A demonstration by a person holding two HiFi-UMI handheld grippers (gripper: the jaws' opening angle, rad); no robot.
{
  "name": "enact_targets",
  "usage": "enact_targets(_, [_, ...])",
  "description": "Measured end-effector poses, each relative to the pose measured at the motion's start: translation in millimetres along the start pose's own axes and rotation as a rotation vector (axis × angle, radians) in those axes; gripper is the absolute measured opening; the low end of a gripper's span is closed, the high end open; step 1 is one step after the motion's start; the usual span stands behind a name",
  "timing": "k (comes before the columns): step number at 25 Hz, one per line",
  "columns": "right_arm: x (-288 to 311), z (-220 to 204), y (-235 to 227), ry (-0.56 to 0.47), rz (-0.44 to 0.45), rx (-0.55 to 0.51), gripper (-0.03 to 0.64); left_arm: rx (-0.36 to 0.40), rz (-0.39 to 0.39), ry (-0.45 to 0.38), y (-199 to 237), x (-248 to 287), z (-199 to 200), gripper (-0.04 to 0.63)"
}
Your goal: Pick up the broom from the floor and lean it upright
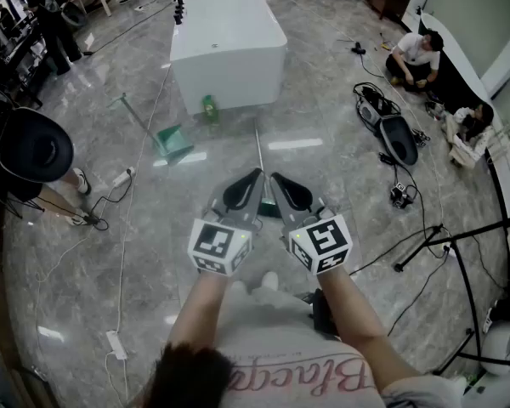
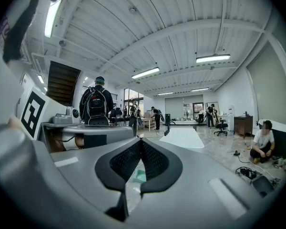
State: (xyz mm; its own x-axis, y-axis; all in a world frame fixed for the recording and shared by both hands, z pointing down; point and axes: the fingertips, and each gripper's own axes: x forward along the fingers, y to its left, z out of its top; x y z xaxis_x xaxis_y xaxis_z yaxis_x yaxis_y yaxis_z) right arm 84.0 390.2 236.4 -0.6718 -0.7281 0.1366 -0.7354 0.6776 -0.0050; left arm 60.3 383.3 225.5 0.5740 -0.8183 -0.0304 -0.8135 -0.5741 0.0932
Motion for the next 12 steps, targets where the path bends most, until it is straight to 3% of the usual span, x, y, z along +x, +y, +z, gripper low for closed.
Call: enact_targets(12, [3.5, -2.3, 1.2, 0.019, 0.012, -0.001, 0.002, 0.002, 0.009, 0.016, 4.4, 1.5, -3.1, 0.000])
